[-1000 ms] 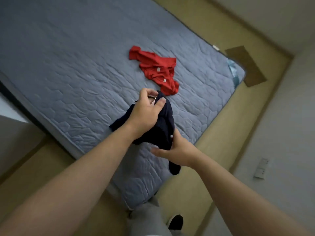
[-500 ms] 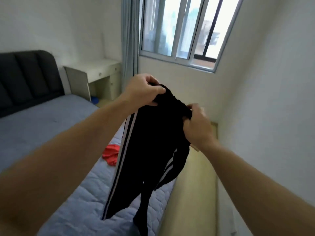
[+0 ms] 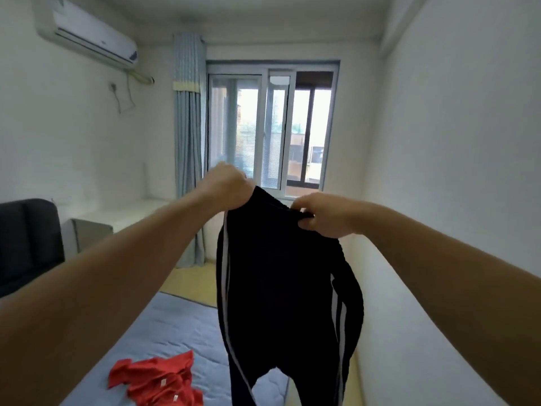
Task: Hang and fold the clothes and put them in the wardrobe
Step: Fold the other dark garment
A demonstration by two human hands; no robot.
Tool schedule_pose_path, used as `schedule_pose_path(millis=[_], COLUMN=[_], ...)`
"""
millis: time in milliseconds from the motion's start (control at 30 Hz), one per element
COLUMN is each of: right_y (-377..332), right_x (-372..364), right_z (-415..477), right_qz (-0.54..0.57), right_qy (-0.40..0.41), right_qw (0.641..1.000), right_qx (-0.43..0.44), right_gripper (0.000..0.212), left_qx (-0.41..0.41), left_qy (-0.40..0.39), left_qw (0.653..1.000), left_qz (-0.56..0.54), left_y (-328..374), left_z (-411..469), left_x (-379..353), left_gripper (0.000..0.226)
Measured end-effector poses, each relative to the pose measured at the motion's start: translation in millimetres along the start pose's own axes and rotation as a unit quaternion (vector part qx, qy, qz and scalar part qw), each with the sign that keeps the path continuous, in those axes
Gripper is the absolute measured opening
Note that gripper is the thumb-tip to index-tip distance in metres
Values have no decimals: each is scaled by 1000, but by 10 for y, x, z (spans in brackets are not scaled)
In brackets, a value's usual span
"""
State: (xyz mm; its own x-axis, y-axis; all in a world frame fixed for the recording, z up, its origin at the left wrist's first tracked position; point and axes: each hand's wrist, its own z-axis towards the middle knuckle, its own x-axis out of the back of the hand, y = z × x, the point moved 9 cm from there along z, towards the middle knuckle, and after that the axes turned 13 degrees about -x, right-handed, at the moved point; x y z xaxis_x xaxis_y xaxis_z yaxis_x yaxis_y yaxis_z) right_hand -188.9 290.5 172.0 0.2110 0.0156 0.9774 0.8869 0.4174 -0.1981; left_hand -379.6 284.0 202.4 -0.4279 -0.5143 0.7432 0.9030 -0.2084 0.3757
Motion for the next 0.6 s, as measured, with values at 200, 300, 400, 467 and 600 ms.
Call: schedule_pose_path(millis=[200,300,400,467,600], right_y=[480,646,783,817,868], right_x=[360,392,365,379,408], right_z=[8,-3,-69,-134,-202], right_qz=[24,36,75,79,60], right_qy=[81,107,90,94,109], right_qw=[996,993,992,992,992], right_qx=[-31,-44,-37,-14,7], right_gripper=[26,29,23,20,19], left_qx=[-121,-206,-303,-327,-320], left_qy=[-69,-99,-88,-62,-41], left_qw=[976,964,944,941,946], left_qz=[-167,-137,-94,-56,-9], left_y=[358,584,840,930,1040], left_z=[-20,2,42,97,167], left_x=[-340,-402,-339,-288,-333], left_gripper=[57,43,41,28,19])
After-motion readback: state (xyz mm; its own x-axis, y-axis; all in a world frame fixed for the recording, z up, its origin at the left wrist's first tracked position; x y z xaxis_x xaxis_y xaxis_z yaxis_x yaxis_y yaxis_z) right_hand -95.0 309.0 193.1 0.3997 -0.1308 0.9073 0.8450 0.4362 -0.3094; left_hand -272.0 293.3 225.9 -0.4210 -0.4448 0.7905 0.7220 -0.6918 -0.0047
